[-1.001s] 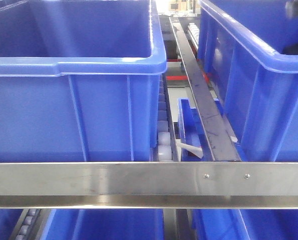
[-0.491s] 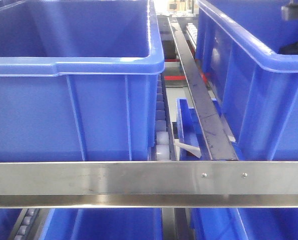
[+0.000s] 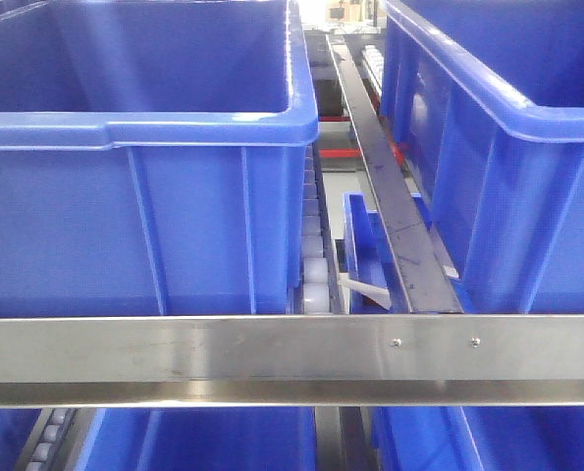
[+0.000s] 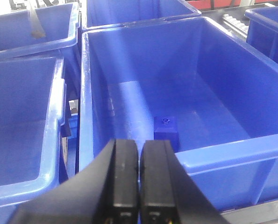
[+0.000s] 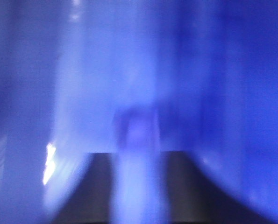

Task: Pick and sort blue part to right shelf
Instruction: 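Open the right gripper to release the part into the bin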

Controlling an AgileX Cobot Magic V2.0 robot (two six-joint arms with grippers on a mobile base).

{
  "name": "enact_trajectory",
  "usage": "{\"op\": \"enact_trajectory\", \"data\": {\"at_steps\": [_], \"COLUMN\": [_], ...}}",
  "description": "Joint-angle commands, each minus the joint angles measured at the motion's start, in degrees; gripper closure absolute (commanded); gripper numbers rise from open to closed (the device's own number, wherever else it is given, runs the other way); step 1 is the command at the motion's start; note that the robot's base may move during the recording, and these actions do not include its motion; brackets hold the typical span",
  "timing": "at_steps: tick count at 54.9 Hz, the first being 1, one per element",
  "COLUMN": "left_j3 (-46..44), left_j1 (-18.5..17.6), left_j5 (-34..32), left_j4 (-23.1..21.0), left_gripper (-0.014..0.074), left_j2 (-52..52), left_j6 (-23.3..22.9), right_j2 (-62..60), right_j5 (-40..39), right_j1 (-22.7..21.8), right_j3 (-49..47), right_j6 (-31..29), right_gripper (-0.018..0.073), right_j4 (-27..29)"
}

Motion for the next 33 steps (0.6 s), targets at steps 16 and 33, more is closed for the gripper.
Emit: {"op": "enact_trajectory", "data": {"at_steps": [16, 33], "left_j3": [-1.6, -1.6], "left_j1": [-0.5, -0.5], "left_j5": [-4.6, -4.6], "left_j4": [0.3, 0.3], "left_gripper": [0.0472, 0.0472], "left_j2": [0.5, 0.5], "left_j6": [-0.1, -0.1], "right_j2": [-32.0, -62.5], "right_j5": [-9.7, -11.1], "right_j1": [-0.2, -0.2], "right_j3": [24.9, 41.0], "right_j6": [-0.5, -0.5], "right_gripper": [0.0492, 0.0492], "right_j4": [1.3, 1.3]}}
